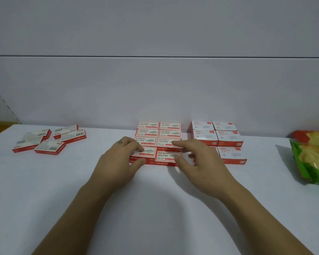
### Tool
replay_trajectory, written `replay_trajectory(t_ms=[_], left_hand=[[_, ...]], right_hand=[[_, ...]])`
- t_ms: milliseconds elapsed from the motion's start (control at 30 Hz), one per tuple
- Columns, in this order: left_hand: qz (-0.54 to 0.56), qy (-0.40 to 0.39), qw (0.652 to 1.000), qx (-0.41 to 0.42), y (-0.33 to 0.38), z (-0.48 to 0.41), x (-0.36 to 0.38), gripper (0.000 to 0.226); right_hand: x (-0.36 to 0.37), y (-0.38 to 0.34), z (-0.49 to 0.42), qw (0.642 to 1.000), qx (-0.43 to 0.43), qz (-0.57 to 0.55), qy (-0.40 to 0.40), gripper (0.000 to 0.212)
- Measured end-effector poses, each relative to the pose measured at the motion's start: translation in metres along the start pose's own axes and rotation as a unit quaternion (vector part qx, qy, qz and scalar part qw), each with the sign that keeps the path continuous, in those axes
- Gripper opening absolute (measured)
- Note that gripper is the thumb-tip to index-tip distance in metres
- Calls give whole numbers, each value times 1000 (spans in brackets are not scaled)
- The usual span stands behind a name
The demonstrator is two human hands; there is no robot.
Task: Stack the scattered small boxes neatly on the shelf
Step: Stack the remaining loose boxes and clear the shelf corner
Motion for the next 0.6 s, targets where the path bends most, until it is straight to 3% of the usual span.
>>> replay_trajectory(t_ms=[600], left_hand=[[46, -9, 999, -24, 4, 1, 6, 21]], right_hand=[[5, -1, -2, 999, -10, 24, -26, 39]])
Point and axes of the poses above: each hand's wrist, its own z-axis away from the middle knuckle, its own x-axis out of the palm, y = z × x, the point moved 5 cm from there along -z, towards the middle knuckle, and after that the axes turned 12 degrees about -y, right-handed, at the moved point
